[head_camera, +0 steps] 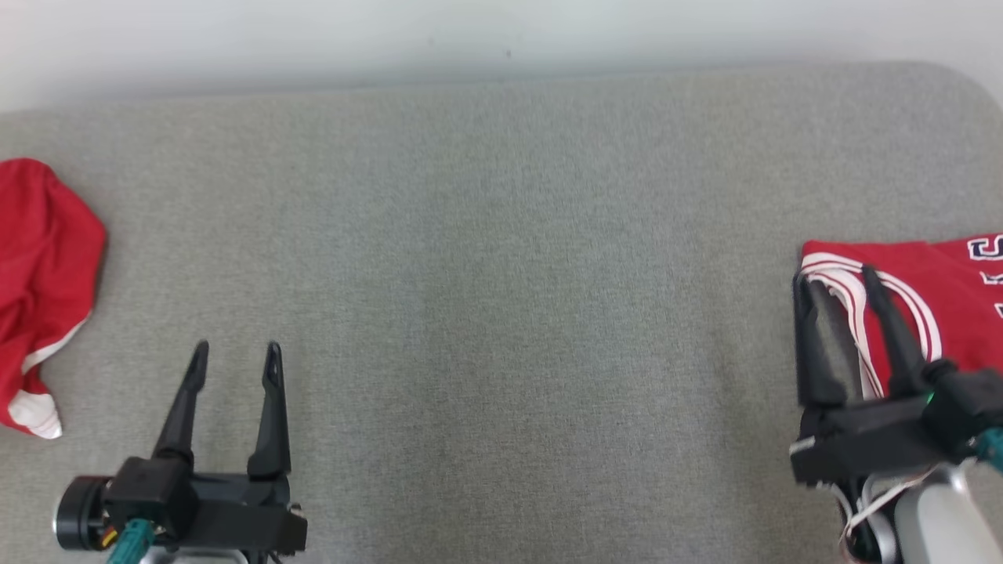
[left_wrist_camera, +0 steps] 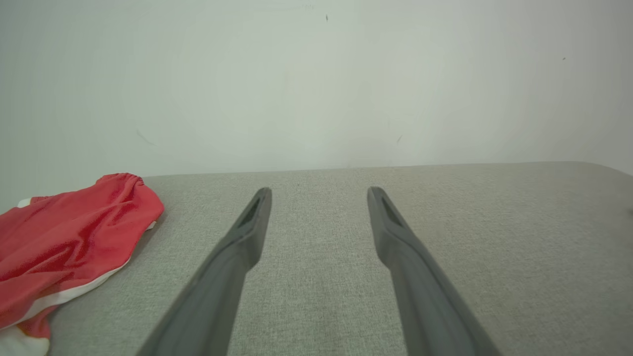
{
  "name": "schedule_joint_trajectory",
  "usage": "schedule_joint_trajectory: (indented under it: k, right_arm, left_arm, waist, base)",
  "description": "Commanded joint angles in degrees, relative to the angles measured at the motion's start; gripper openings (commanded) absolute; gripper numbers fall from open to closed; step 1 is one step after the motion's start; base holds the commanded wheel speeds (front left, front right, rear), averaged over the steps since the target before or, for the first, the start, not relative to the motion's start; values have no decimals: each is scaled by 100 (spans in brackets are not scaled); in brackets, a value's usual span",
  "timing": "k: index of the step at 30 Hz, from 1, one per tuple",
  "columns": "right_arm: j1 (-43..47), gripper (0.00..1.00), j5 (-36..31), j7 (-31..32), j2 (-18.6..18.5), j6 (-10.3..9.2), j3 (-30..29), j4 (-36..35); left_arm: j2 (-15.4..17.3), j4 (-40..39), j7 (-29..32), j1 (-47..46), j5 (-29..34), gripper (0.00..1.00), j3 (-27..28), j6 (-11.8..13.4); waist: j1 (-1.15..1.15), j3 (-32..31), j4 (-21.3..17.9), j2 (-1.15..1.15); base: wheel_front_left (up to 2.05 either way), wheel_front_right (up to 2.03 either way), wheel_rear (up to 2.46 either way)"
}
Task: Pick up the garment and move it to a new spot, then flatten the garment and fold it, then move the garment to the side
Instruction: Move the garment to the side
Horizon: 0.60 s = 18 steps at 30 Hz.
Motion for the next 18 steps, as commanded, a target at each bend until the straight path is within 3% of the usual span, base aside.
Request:
schedule_joint_trajectory:
  k: [1, 18]
  right_arm:
    - [203, 100, -29, 12, 59, -8, 24, 55]
    - [1250, 100, -382, 173, 382, -8, -135, -109]
  left_arm:
    - [6, 119, -34, 125, -65, 100, -21, -30]
    - [50, 642, -41, 419, -49, 100, -150, -28]
  waist:
    - [1, -199, 76, 0]
    - [1, -856, 130, 0]
  base:
    - [0, 0, 0]
    - [0, 0, 0]
